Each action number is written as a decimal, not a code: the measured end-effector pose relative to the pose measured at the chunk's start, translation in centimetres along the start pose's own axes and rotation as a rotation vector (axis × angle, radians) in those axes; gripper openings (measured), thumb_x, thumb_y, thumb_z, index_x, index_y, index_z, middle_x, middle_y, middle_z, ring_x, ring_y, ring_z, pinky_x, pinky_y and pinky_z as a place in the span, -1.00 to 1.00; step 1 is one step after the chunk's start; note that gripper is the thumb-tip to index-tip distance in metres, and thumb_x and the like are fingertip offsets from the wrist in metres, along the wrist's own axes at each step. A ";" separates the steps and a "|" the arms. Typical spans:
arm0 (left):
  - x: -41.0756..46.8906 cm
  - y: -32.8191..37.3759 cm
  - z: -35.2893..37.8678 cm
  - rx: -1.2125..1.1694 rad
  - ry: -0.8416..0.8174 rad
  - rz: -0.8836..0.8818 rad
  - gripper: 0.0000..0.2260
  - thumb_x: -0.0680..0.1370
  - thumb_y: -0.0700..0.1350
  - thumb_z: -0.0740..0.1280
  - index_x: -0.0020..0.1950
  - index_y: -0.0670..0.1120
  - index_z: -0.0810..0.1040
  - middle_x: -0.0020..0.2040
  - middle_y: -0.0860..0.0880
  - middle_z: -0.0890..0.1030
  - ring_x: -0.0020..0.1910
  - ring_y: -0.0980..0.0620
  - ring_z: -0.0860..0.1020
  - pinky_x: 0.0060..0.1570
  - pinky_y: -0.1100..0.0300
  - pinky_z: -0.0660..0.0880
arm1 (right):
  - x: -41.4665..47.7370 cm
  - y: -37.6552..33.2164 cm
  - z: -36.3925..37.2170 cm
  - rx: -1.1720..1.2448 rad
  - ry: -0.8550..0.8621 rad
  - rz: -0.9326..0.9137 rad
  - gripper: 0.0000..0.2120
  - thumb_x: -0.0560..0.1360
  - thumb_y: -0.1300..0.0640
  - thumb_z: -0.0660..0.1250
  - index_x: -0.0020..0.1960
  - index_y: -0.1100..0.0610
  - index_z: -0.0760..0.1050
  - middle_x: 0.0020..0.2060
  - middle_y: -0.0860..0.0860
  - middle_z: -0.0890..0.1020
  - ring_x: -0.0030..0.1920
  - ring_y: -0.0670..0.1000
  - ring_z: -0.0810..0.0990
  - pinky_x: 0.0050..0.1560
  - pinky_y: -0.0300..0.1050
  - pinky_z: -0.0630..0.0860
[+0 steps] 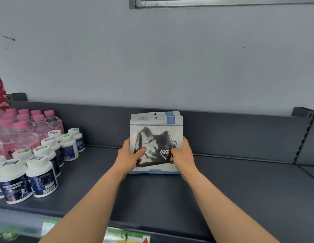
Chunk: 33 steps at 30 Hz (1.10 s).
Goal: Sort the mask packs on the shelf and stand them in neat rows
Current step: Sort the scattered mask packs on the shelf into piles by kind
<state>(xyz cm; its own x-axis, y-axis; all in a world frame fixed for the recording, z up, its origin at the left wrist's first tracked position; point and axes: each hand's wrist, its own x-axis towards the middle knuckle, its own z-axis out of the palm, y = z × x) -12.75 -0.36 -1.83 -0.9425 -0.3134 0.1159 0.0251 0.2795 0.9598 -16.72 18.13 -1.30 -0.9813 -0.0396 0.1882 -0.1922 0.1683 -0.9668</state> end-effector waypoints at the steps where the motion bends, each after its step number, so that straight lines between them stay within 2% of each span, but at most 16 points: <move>1: 0.5 0.1 0.0 -0.002 0.001 0.009 -0.54 0.53 -0.03 0.41 0.38 0.05 0.33 0.14 0.00 0.59 0.03 0.03 0.60 -0.11 0.24 0.52 | 0.5 0.1 0.3 -0.001 0.005 -0.003 -0.55 0.47 0.33 0.17 0.28 -0.03 0.36 0.18 0.05 0.51 0.08 -0.02 0.54 -0.02 -0.13 0.54; 2: 1.0 0.1 0.0 -0.002 0.001 0.015 -0.58 0.54 -0.06 0.41 0.35 0.03 0.36 0.10 0.02 0.61 0.02 0.03 0.61 -0.12 0.25 0.53 | 1.0 0.2 0.6 -0.006 0.008 -0.006 -0.54 0.46 0.34 0.18 0.28 -0.02 0.35 0.19 0.07 0.49 0.10 0.01 0.53 0.07 -0.05 0.55; 4: 1.8 -0.1 -0.1 -0.015 0.006 0.030 -0.60 0.54 -0.09 0.41 0.33 0.00 0.39 0.07 0.05 0.62 0.03 0.05 0.61 -0.02 0.20 0.54 | 1.6 0.5 1.2 -0.029 0.009 -0.014 -0.46 0.47 0.32 0.19 0.40 0.02 0.26 0.29 0.09 0.43 0.23 0.05 0.47 0.25 0.08 0.49; 6: 2.4 -0.4 -0.1 -0.034 0.013 0.038 -0.61 0.53 -0.12 0.42 0.32 0.00 0.40 0.07 0.08 0.61 0.06 0.06 0.60 0.12 0.10 0.53 | 1.9 0.7 1.7 -0.065 0.003 -0.007 -0.32 0.49 0.28 0.21 0.54 0.04 0.05 0.47 0.07 0.25 0.42 0.09 0.30 0.40 0.16 0.34; 8: 3.0 -0.7 -0.1 -0.055 0.012 0.039 -0.62 0.53 -0.15 0.42 0.31 0.00 0.41 0.07 0.08 0.61 0.08 0.04 0.60 0.17 0.06 0.52 | 2.0 1.0 2.1 -0.091 -0.001 0.004 -0.20 0.52 0.26 0.23 0.59 0.03 -0.15 0.55 0.02 0.05 0.53 0.07 0.10 0.51 0.14 0.16; 11: 3.4 -0.9 -0.4 -0.065 0.005 0.060 -0.62 0.53 -0.16 0.43 0.30 -0.01 0.41 0.09 0.06 0.61 0.08 0.03 0.60 0.13 0.10 0.53 | 2.3 1.2 2.1 -0.150 0.016 -0.006 -0.13 0.52 0.21 0.27 0.58 0.09 -0.28 0.58 0.02 -0.10 0.57 0.05 -0.06 0.55 0.12 0.01; 15: 3.5 -1.4 -0.8 -0.092 -0.006 0.063 -0.61 0.53 -0.16 0.42 0.32 0.00 0.41 0.10 0.06 0.61 0.07 0.06 0.59 0.03 0.20 0.51 | 2.3 1.5 2.2 -0.181 0.022 0.011 -0.04 0.49 0.12 0.35 0.57 0.06 -0.32 0.57 0.02 -0.19 0.57 0.06 -0.11 0.54 0.16 -0.01; 20: 3.6 -1.7 -1.3 -0.087 -0.033 0.049 -0.61 0.52 -0.15 0.42 0.32 -0.05 0.42 0.10 0.03 0.62 0.08 0.02 0.60 0.12 0.11 0.52 | 1.8 1.8 2.5 -0.184 0.034 -0.001 0.04 0.46 0.08 0.43 0.57 0.04 -0.33 0.58 -0.01 -0.19 0.57 0.04 -0.13 0.55 0.13 -0.05; 26: 3.1 -2.3 -1.5 -0.049 -0.064 0.040 -0.53 0.44 -0.13 0.51 0.26 0.01 0.39 0.09 0.04 0.60 0.08 0.04 0.57 0.12 0.13 0.49 | 1.3 1.7 2.4 -0.174 0.019 -0.026 0.04 0.46 0.11 0.45 0.57 0.06 -0.31 0.57 -0.03 -0.20 0.57 -0.02 -0.16 0.56 0.00 -0.07; 33: 2.5 -2.1 -1.7 -0.029 -0.068 0.045 -0.50 0.44 -0.14 0.51 0.30 -0.02 0.38 0.12 0.02 0.59 0.09 0.03 0.57 0.13 0.13 0.48 | 1.0 2.1 2.0 -0.207 0.013 -0.047 0.08 0.42 0.04 0.49 0.58 0.05 -0.29 0.58 -0.03 -0.16 0.57 -0.03 -0.13 0.55 -0.02 -0.05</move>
<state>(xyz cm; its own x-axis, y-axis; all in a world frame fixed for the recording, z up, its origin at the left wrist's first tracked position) -14.59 -3.33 -3.15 -0.9606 -0.2385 0.1426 0.0767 0.2657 0.9610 -18.13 16.47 -3.46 -0.9710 -0.0395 0.2358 -0.2337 0.3651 -0.9012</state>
